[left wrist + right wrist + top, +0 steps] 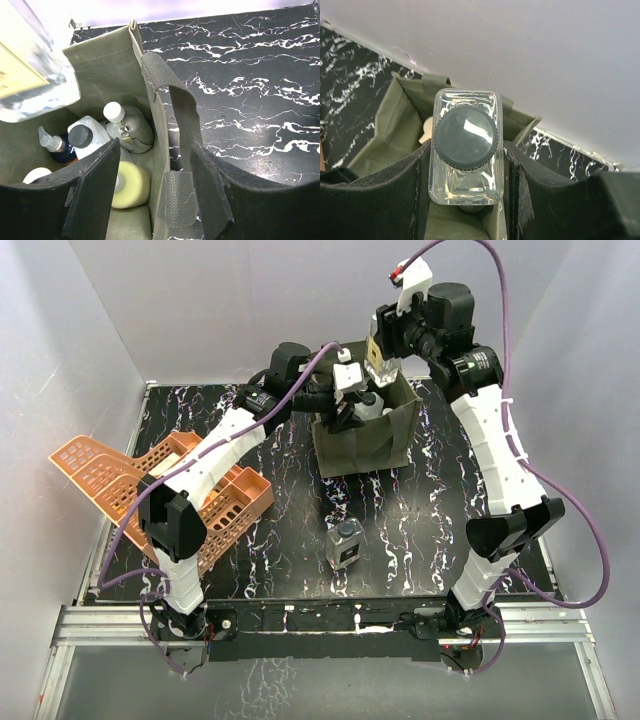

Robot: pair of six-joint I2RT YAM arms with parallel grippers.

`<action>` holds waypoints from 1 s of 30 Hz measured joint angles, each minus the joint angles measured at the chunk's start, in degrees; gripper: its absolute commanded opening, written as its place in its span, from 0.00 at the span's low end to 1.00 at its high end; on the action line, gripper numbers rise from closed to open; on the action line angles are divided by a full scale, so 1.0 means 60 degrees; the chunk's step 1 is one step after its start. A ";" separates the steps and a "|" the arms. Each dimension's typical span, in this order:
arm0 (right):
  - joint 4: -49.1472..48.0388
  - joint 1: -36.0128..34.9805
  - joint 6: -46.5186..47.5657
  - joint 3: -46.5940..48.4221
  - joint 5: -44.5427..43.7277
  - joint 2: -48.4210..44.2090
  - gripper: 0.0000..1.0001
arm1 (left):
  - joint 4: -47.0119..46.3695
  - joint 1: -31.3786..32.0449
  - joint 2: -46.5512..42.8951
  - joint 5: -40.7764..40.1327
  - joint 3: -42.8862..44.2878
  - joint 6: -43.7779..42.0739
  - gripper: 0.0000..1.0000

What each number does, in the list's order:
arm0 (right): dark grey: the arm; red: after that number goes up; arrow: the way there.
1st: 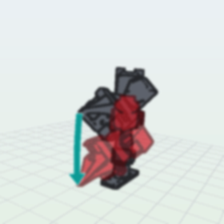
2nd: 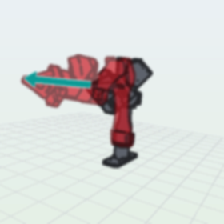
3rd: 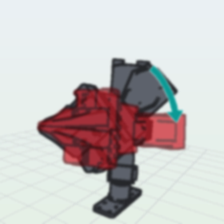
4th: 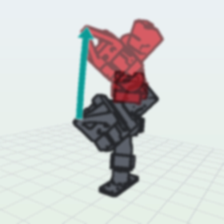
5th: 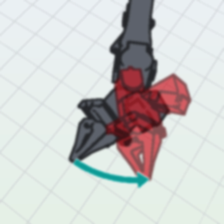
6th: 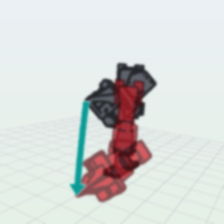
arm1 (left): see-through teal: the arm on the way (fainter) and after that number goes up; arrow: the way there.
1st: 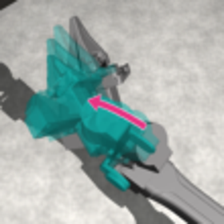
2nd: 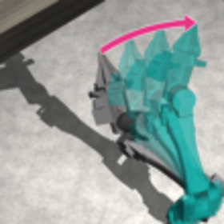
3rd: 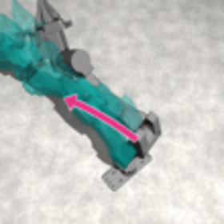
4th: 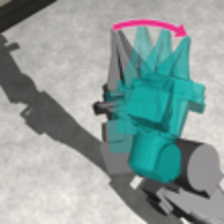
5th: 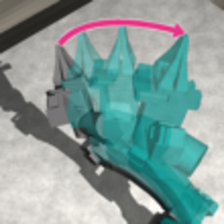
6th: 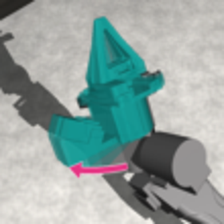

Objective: Place the personal care products into the canvas bag
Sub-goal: Place the care product in the canvas bag.

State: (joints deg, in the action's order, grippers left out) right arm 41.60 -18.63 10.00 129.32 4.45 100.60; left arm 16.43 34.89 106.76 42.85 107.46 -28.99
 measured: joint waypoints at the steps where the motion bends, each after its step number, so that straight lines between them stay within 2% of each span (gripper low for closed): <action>1: -0.0073 0.0007 0.0025 -0.0251 -0.0022 0.0000 0.08 | 0.0015 0.0000 0.0000 0.0004 0.0000 -0.0044 0.49; 6: -0.0095 0.0080 0.0102 -0.1231 -0.0262 0.0029 0.08 | 0.0022 0.0000 -0.0004 0.0007 -0.0324 -0.0397 0.35; 11: 0.0095 0.0270 0.0484 -0.1381 -0.0914 0.0138 0.08 | 0.0229 0.0000 -0.0004 0.0080 -0.0583 -0.0827 0.22; 15: -0.0033 0.0375 0.0907 -0.1483 -0.1508 0.0127 0.08 | 0.0834 0.0000 0.0004 0.0342 -0.0510 -0.1738 0.10; 21: -0.0499 0.0339 0.1228 -0.2597 -0.1825 0.0025 0.08 | 0.2350 0.0004 0.0561 0.0907 0.0484 -0.3220 0.06; 30: -0.0747 0.0331 0.1249 -0.3417 -0.1672 0.0040 0.08 | 0.2827 0.0022 0.1071 0.2248 0.0656 -0.4076 0.04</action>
State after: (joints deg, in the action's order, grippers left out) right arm 37.12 -16.64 17.50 108.81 -5.58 100.84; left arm 33.39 35.03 113.19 56.34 111.39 -53.45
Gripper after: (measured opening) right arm 0.505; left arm 0.066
